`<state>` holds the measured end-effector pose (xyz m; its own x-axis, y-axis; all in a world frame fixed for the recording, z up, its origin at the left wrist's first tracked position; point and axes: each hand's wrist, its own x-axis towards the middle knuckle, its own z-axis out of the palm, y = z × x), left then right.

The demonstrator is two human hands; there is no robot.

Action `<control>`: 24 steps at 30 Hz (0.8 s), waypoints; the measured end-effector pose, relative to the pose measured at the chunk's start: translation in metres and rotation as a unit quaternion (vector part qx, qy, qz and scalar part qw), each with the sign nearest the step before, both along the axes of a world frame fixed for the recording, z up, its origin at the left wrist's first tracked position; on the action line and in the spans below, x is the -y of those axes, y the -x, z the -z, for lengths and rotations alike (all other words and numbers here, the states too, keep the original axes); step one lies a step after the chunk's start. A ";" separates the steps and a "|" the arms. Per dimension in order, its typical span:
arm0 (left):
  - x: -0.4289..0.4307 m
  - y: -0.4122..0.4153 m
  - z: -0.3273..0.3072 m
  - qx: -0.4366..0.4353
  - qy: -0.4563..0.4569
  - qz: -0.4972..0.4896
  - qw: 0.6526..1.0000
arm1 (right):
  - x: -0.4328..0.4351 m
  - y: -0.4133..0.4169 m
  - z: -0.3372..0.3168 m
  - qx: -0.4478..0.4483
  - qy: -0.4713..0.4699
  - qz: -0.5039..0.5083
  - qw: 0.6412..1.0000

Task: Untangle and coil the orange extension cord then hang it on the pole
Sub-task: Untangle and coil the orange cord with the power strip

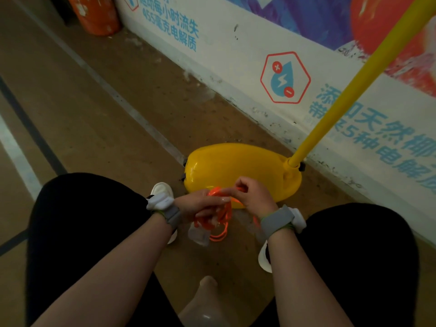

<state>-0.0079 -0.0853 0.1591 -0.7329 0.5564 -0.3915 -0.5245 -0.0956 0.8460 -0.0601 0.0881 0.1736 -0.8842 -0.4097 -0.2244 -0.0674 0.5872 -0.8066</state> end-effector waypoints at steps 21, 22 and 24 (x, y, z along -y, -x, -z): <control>0.031 0.014 -0.029 0.047 -0.416 -0.059 0.906 | -0.013 0.006 0.017 0.187 0.190 0.237 0.934; 0.029 0.015 -0.026 0.039 -0.415 -0.085 0.905 | -0.007 0.003 0.021 0.145 0.127 0.217 0.957; 0.026 0.017 -0.021 0.035 -0.431 -0.137 0.891 | 0.004 -0.005 0.023 0.076 -0.001 0.159 0.984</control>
<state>-0.0250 -0.1109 0.1798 -0.8778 0.4767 0.0460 -0.4300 -0.8268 0.3627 -0.0553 0.0837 0.1508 -0.9236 -0.1163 -0.3652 0.2422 0.5612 -0.7914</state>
